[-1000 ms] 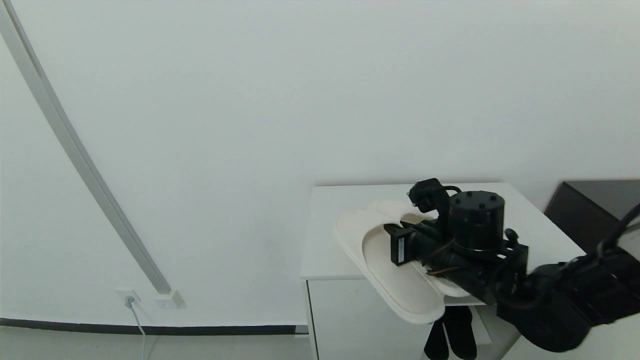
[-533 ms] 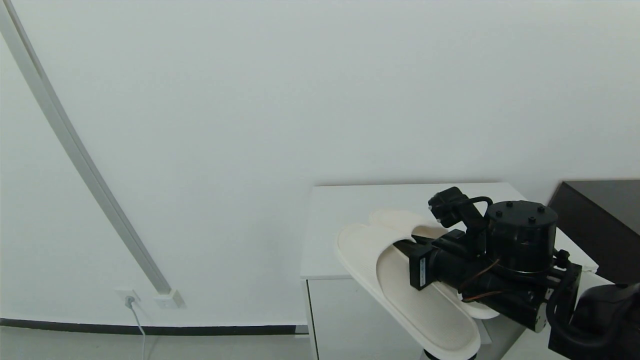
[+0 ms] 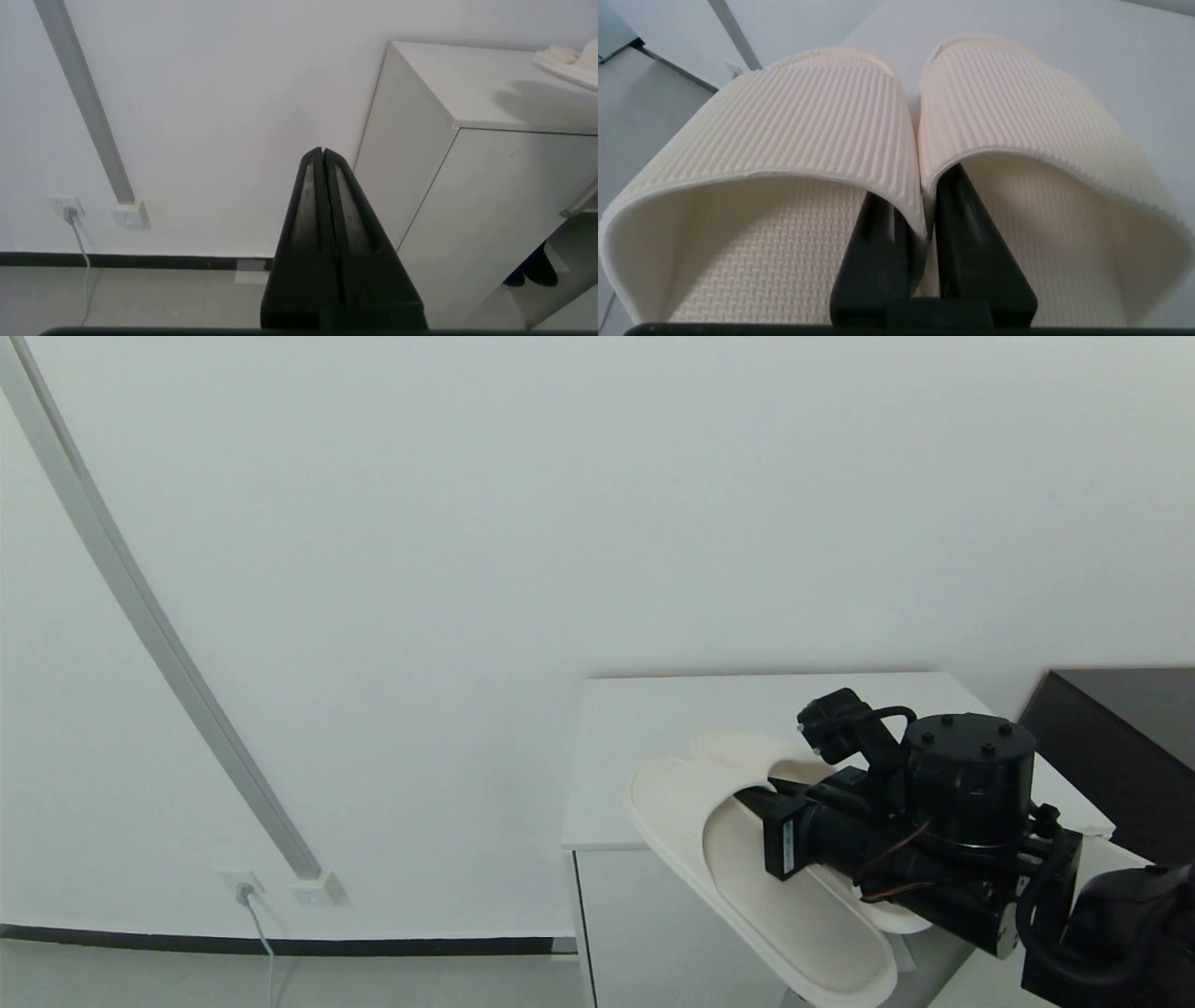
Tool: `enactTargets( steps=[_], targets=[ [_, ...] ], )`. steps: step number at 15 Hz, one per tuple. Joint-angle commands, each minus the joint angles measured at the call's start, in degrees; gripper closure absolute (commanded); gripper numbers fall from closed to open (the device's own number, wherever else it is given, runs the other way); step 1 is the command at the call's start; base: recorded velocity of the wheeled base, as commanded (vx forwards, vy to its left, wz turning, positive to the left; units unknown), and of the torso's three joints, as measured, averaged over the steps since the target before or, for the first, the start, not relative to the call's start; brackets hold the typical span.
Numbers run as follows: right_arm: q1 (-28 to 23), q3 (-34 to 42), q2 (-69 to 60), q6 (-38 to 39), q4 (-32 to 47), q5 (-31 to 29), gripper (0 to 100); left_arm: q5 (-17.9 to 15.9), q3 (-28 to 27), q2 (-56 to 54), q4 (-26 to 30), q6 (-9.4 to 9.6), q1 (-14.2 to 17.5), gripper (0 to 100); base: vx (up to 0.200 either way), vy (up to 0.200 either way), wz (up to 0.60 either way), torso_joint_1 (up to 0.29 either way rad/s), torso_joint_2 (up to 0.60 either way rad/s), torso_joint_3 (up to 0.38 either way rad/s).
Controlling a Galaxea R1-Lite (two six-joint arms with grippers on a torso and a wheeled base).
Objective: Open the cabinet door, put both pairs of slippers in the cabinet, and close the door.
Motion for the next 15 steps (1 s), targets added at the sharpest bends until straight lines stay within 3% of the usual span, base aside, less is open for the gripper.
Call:
enactTargets(
  steps=[1,6,15],
  targets=[
    [0.1,0.0,0.5,0.0,-0.1,0.0,100,0.0,0.0,0.1,0.0,-0.02,0.1,100,-0.2,0.0,0.0,0.007,0.01,0.002],
    [0.3,0.0,1.1,-0.1,-0.2,-0.1,100,0.0,0.0,0.1,0.0,-0.11,0.1,100,-0.2,0.0,0.0,-0.004,0.0,0.001],
    [0.4,0.4,1.5,-0.8,-0.2,0.0,100,0.1,0.0,0.1,0.0,-0.11,0.1,100,0.0,0.0,0.0,0.0,0.0,0.0]
  ],
)
